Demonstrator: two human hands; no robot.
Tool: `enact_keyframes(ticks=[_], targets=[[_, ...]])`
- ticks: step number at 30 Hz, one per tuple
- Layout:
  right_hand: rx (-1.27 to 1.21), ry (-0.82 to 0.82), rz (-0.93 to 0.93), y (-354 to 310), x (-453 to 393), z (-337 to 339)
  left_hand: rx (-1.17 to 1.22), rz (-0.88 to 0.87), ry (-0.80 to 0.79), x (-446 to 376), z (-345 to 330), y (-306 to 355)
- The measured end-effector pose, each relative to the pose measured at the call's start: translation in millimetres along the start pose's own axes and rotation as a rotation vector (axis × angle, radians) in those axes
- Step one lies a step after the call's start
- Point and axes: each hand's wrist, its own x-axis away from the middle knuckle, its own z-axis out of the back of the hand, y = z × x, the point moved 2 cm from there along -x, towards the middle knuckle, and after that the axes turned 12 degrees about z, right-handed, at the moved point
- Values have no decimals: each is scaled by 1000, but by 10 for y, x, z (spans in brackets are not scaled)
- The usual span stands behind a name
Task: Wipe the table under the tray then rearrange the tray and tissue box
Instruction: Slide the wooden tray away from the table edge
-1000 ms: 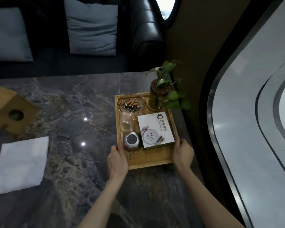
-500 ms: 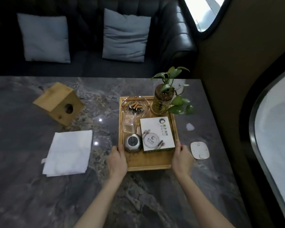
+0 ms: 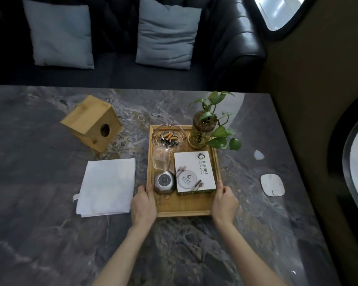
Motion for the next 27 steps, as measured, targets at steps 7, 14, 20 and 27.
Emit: enact_keyframes(ticks=[7,14,20,27], targets=[[-14,1,-51,-7,69,-112,17,14,-44,-73,25,-100],[41,-8,-62,-16,75,-149,10,47,-70,-99,19,-114],[74,-42,17,-5,77,-129,-39,24,-94,-89,42,-89],[324,-129,299,5,48,-40,-391,-100,-93,-155,75,-48]])
